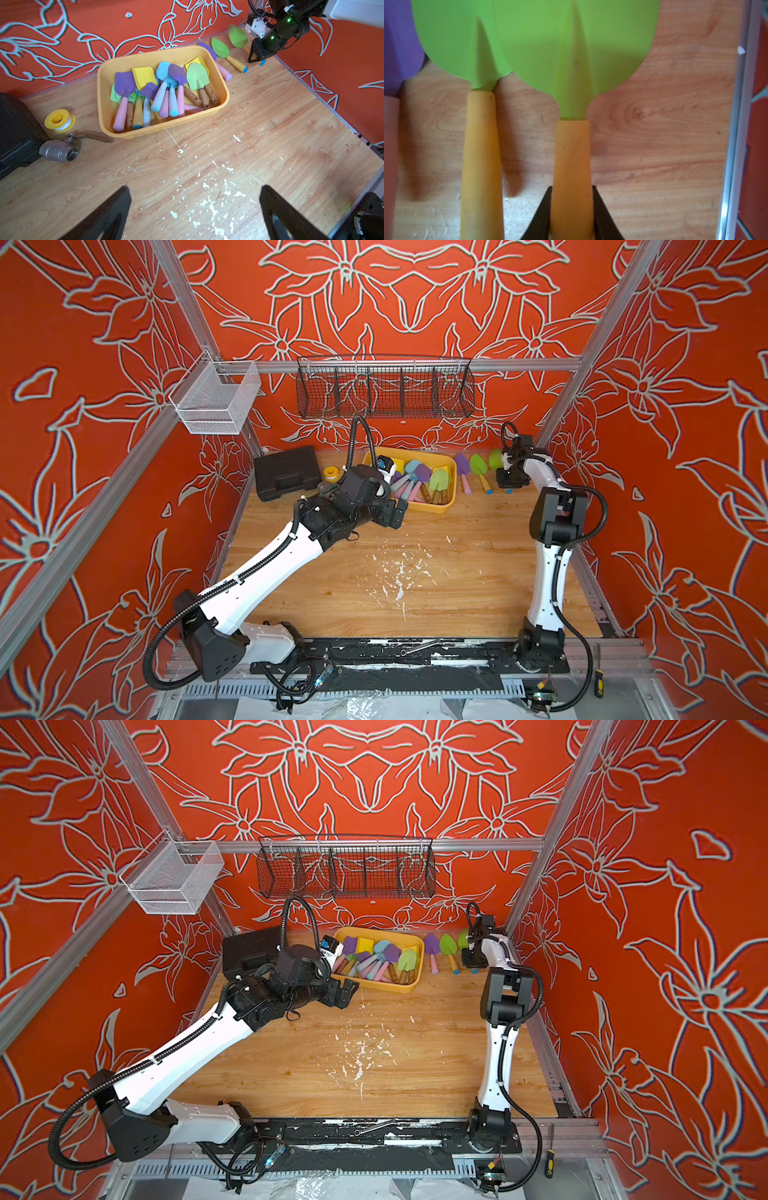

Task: Take the shovel out of the storage box
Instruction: Place the shovel at the corner of the board.

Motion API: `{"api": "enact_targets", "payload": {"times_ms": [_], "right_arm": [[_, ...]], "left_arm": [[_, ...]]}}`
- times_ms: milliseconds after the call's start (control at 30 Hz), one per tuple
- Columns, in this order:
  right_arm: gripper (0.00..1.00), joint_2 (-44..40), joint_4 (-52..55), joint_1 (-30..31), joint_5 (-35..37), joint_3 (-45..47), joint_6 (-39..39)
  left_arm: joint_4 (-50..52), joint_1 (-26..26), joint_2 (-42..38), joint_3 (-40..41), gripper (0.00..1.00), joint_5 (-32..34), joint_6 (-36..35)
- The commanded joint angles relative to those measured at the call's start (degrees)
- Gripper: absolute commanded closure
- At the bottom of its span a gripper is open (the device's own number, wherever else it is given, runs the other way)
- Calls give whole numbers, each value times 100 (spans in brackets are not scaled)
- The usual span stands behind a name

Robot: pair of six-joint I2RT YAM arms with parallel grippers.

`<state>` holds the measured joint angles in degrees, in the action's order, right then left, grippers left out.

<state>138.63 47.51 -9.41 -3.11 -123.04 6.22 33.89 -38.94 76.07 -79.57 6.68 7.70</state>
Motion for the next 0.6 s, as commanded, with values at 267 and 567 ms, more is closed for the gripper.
{"api": "enact_targets", "payload": {"times_ms": [267,567], "right_arm": [[82,345,182,-37,-227,-333,-143],[57,359,182,-34,-142,-382,-199]], "left_arm": [[144,27,7,-87,3,-9,47],[197,27,-30,-77,3,0,46]]}}
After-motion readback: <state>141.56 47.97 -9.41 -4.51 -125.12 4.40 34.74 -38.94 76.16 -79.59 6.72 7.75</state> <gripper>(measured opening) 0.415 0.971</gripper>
